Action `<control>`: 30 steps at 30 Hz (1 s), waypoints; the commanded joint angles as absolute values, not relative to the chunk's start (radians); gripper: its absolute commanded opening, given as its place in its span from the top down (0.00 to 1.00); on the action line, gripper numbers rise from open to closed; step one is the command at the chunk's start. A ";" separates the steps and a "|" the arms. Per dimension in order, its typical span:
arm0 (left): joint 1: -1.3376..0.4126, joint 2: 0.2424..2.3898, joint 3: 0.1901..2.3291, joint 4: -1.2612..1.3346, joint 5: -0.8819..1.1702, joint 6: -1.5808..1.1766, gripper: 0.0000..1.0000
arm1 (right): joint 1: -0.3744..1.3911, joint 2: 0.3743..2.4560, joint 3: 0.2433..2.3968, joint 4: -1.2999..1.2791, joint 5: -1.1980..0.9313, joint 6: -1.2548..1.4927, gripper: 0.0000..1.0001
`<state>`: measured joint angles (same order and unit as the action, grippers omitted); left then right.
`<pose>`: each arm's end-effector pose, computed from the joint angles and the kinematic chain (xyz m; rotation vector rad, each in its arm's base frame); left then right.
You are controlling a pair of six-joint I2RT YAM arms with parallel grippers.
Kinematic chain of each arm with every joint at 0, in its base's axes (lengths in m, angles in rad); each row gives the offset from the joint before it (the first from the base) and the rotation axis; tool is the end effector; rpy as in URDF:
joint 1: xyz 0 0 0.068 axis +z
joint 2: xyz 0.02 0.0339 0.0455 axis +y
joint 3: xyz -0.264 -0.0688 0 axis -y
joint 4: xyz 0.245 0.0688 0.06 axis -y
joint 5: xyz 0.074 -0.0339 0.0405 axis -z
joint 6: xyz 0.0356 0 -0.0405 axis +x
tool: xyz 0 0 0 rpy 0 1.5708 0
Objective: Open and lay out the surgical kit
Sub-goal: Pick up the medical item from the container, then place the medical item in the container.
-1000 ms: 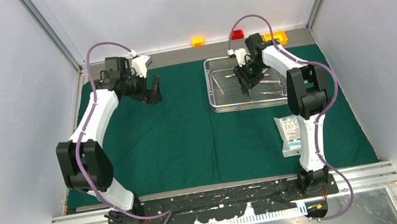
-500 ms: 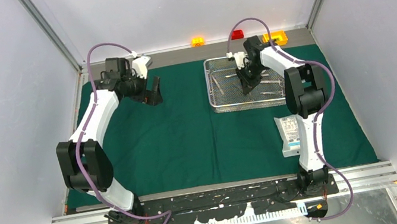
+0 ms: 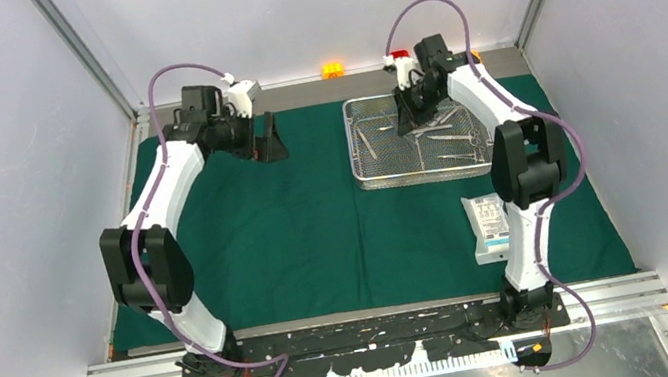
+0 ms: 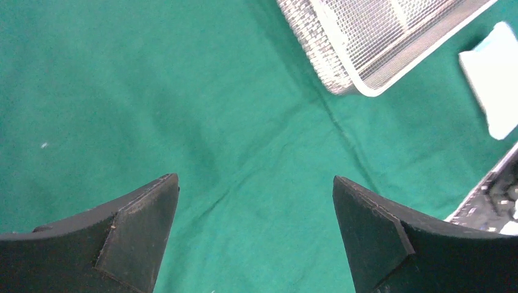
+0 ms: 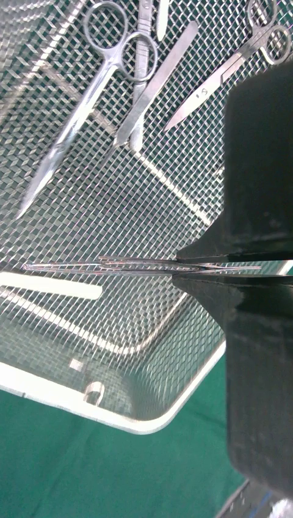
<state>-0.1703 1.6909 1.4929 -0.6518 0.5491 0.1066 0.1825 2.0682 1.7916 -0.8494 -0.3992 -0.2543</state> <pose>0.3640 -0.0814 0.3078 0.5725 2.2972 -0.6910 0.4341 0.0942 0.2399 -0.6899 2.5510 0.5123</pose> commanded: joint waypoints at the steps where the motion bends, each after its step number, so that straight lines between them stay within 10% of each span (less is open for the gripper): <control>1: -0.179 1.718 1.549 -0.529 0.737 -0.083 0.00 | 0.191 1.932 1.823 -0.743 -0.560 -0.109 0.99; 17: -0.347 1.848 1.592 -0.115 0.876 -0.543 0.02 | 0.242 1.715 1.400 0.019 -0.910 0.506 0.99; 30: -0.368 1.903 1.621 -0.103 0.846 -0.534 0.12 | 0.221 1.693 1.355 -0.146 -0.789 0.284 0.99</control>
